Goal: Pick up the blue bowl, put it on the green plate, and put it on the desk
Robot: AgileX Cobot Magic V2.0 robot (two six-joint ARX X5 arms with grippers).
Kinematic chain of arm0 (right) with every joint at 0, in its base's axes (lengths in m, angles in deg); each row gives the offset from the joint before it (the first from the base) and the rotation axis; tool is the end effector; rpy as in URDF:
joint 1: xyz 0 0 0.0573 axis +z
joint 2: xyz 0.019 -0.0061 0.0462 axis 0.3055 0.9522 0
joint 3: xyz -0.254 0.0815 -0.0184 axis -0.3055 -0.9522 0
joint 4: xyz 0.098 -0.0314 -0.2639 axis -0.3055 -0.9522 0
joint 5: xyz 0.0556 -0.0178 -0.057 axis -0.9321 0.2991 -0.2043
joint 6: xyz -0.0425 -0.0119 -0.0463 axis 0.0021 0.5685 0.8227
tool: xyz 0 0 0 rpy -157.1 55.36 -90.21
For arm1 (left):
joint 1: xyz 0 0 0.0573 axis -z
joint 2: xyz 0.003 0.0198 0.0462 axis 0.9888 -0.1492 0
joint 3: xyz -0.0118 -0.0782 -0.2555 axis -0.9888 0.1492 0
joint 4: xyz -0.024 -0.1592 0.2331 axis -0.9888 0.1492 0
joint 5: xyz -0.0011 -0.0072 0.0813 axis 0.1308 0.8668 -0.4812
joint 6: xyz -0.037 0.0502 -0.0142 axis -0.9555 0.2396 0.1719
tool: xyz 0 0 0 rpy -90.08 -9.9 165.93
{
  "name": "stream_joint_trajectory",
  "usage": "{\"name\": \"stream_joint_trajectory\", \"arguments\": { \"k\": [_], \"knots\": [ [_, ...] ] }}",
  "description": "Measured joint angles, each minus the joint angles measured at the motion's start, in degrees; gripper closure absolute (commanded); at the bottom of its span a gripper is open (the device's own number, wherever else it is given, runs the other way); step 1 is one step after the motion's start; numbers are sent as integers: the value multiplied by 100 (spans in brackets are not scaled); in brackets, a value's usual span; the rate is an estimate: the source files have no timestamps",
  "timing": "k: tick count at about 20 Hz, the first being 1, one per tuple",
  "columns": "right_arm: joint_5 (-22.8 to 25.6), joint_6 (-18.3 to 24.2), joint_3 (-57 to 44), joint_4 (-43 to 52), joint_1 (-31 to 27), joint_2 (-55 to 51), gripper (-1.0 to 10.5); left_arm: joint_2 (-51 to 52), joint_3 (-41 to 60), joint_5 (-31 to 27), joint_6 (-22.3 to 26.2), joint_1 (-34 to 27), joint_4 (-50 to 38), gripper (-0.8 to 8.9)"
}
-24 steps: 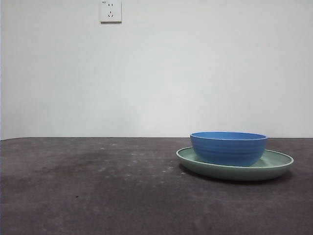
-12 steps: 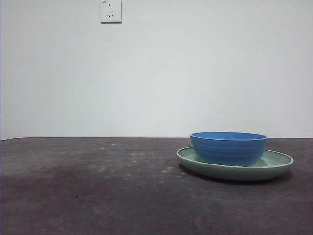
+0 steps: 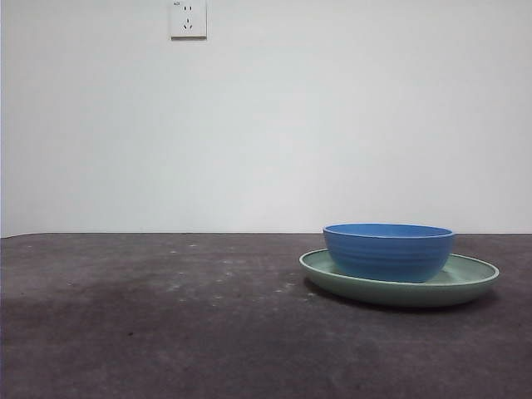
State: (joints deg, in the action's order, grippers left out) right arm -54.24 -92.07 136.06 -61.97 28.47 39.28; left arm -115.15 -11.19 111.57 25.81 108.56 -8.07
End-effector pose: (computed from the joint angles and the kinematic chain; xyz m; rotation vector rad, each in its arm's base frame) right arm 0.1260 0.0406 0.3162 0.1351 0.7818 0.5070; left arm 0.1439 -0.1012 0.3237 -0.0855 0.6627 -0.9947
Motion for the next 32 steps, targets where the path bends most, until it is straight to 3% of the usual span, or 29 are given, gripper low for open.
{"name": "stream_joint_trajectory", "arguments": {
  "k": [4, 9, 15, 19, 22, 30, 32],
  "knots": [
    [909, -498, 0, 345, -20, 96, 529, 0, 0, 0, 0, 0, 0, 628],
    [1064, -804, 7, 1003, -186, 667, 530, 0, 0, 2, 2, 0, 0, 628],
    [839, -835, 11, 1910, -680, 2168, 531, 0, 0, 0, 24, 0, 0, 627],
    [219, -798, 11, 2494, -1147, 3383, 532, 0, 0, 2, 70, 0, 0, 628],
    [42, -743, 11, 2911, -1172, 4162, 607, 0, 0, 2, 85, 0, 0, 627],
    [-98, -686, 11, 3582, -1141, 5322, 636, 0, 0, 2, 107, 0, 0, 627],
    [-94, -688, 11, 3716, -1108, 5464, 721, 0, 0, 0, 107, 0, 0, 627]
  ]
}}
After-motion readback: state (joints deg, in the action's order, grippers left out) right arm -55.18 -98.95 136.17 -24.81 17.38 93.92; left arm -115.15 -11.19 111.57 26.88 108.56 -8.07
